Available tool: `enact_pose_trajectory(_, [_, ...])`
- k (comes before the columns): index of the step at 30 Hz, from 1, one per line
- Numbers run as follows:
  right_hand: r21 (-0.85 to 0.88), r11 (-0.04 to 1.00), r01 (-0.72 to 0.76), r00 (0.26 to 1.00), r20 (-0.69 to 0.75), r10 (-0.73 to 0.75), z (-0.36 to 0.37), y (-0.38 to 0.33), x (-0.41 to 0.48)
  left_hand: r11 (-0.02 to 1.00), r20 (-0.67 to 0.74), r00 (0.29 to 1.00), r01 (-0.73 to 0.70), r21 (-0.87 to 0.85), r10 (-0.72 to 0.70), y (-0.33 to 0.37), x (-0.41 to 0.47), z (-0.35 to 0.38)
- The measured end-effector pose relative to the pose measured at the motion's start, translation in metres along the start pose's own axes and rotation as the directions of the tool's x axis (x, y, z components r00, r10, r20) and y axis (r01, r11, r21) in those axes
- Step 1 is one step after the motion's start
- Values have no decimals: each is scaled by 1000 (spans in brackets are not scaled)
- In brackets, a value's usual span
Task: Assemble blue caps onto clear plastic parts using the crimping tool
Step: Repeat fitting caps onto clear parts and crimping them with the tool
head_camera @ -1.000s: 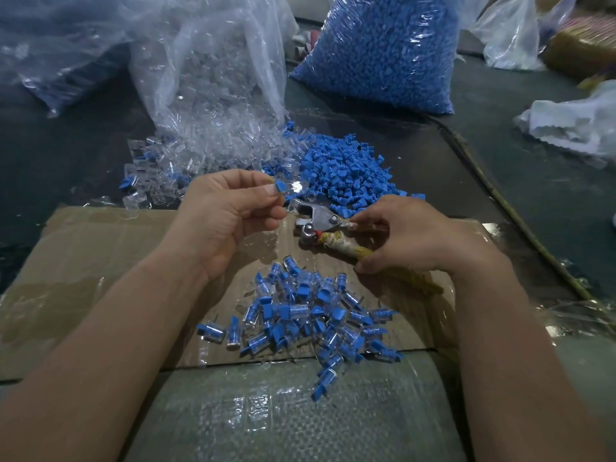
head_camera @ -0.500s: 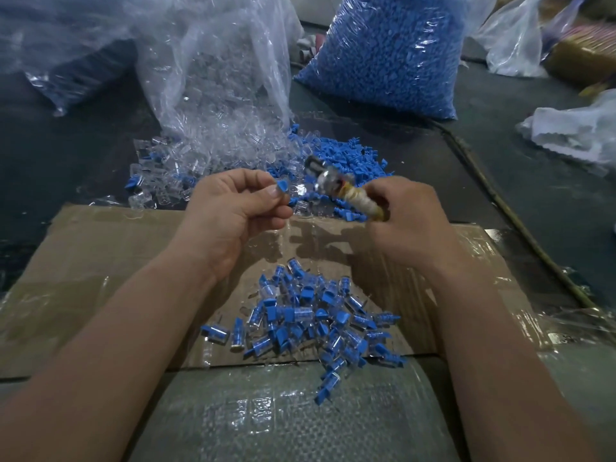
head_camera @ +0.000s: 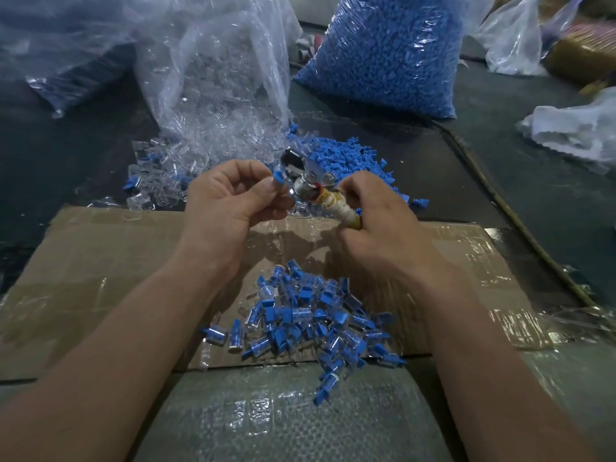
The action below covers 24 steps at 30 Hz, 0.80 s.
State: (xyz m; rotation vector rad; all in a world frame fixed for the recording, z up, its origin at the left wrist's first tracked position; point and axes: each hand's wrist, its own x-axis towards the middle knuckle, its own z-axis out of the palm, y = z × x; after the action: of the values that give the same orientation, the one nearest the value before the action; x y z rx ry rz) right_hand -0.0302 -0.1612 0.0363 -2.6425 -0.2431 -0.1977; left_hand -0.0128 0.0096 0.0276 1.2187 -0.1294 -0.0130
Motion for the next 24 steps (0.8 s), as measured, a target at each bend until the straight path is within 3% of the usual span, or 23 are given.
enact_pose_trajectory(13, [6,1000,7,997,71,-7,1,-2,0,1000,-27,1000,-4,16,4,0,-3,1])
enact_pose_trajectory(24, [33,999,-9,997,77,6,-1,-8,0,976,-61,994,-81,203,95,1,-6,6])
